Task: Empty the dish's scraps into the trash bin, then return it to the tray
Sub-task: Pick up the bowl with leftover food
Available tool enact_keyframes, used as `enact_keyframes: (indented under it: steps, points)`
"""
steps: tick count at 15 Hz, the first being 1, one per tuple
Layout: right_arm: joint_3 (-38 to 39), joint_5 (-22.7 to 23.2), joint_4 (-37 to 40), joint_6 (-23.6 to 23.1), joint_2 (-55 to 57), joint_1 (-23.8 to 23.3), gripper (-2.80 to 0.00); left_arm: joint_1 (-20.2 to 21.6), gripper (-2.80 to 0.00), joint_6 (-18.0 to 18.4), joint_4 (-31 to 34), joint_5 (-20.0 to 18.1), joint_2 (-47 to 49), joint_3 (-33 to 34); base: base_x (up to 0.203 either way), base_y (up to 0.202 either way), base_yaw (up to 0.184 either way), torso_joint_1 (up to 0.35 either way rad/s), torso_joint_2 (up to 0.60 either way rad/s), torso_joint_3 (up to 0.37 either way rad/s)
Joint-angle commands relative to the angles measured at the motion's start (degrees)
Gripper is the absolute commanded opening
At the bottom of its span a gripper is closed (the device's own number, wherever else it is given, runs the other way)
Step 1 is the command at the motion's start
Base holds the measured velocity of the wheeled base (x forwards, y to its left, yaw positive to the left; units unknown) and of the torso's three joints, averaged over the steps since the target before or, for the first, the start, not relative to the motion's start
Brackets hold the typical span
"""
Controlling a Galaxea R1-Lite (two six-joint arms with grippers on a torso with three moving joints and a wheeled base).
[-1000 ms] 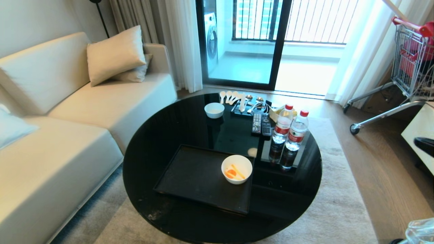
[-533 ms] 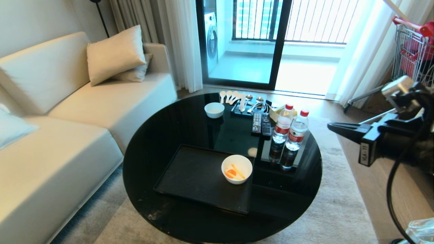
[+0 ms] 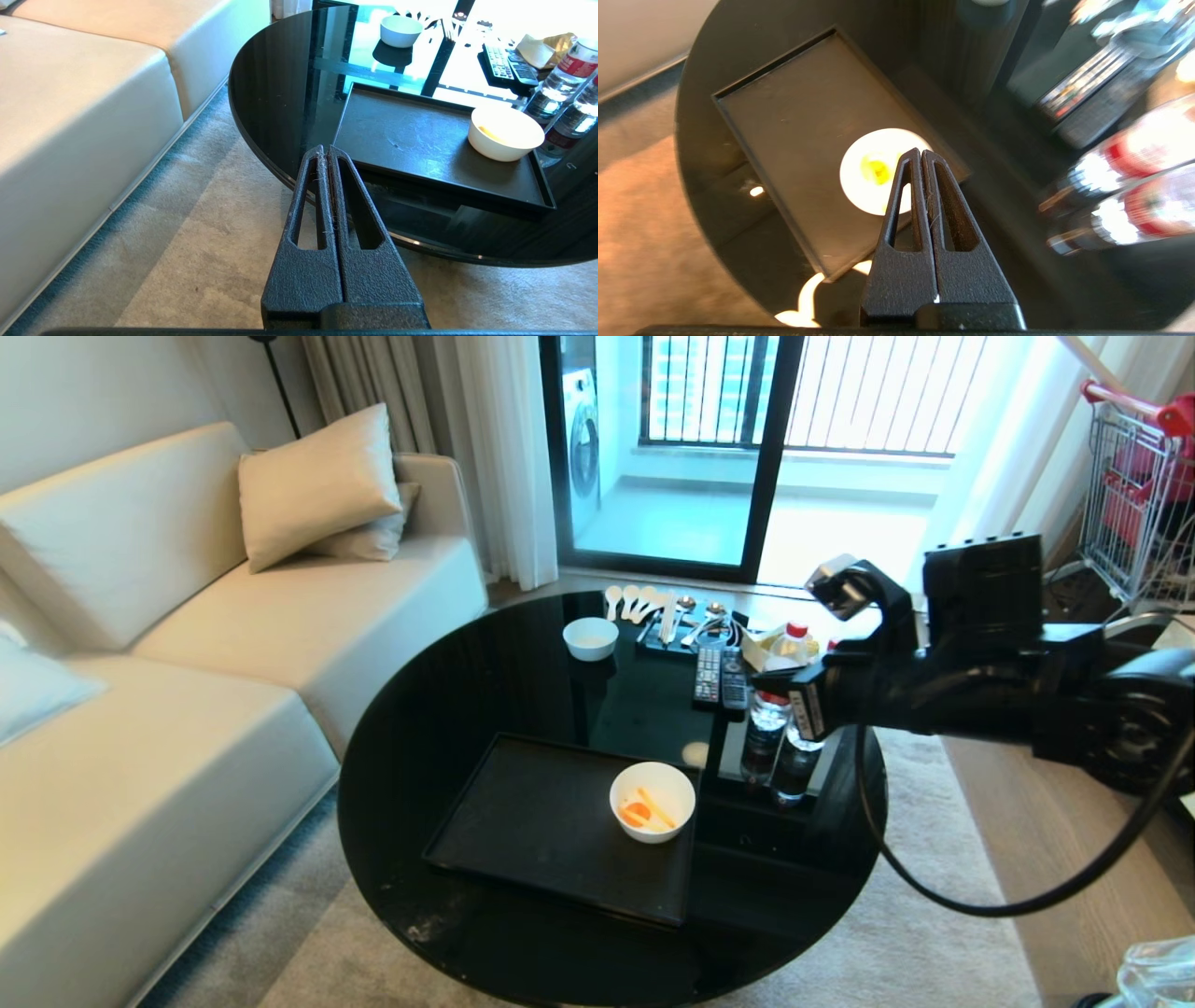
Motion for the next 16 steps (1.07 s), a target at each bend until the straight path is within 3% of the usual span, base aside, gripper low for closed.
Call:
enact_keyframes:
  steps: [1, 4, 7, 9, 16]
  points:
    - [-7.54, -2.79, 6.71, 9.23, 7.22, 3.87, -2.80, 0.00, -2.80, -0.08, -0.05, 0.05, -0.02, 0.00, 0.000, 0.000, 0.000, 0.000, 0.00, 0.000]
    - [-15.80, -12.26, 14.96, 23.94, 14.60, 7.60, -2.80, 0.00, -2.80, -0.08, -0.05, 0.05, -0.02, 0.00, 0.000, 0.000, 0.000, 0.000, 0.00, 0.000]
    - [-21.40, -18.66, 24.90, 33.52, 19.70, 9.37, -2.80, 0.00, -2.80, -0.01, -0.05, 0.05, -0.02, 0.00, 0.000, 0.000, 0.000, 0.000, 0.00, 0.000]
    - [-24.26, -21.58, 29.87, 37.40, 22.40, 9.95, -2.80, 0.00, -2.80, -0.08, -0.05, 0.05, -0.02, 0.00, 0.000, 0.000, 0.000, 0.000, 0.00, 0.000]
    - [-35.39, -21.91, 43.15, 45.98, 28.82, 10.88, -2.80, 0.00, -2.80, -0.08, -0.05, 0.05, -0.02, 0.00, 0.000, 0.000, 0.000, 0.000, 0.00, 0.000]
